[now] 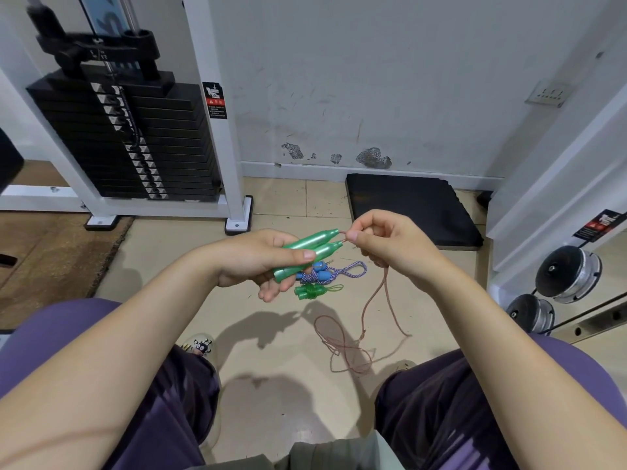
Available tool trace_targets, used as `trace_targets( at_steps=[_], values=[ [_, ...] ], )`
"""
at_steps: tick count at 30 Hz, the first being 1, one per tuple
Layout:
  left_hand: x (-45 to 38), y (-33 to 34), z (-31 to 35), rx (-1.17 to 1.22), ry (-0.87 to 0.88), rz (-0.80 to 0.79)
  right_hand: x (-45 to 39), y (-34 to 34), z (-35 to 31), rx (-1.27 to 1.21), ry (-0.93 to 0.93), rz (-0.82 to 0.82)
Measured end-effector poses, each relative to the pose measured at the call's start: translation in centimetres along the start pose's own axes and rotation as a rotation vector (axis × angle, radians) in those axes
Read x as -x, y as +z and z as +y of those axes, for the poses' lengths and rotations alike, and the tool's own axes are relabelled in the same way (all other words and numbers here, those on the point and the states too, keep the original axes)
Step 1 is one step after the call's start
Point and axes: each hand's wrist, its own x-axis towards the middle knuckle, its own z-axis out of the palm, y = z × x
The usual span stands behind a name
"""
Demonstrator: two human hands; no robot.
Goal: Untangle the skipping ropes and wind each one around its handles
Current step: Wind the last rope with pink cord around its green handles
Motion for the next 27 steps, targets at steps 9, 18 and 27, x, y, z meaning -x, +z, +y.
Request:
trace_targets(
  at_steps=[9, 18, 27],
  values=[
    [-0.5, -1.3, 0.5, 0.424, 0.257, 0.457, -0.3, -0.4, 0.4, -0.001, -0.002, 0.171],
    [-1.2, -0.3, -0.9, -0.062, 0.057, 0.383, 0.0, 1.4, -0.1, 0.286, -0.002, -0.04],
    [-0.6, 2.0, -0.4, -0.31, -0.069, -0.083, 0.5, 3.3, -0.7, 0.324, -0.175, -0.187]
  ],
)
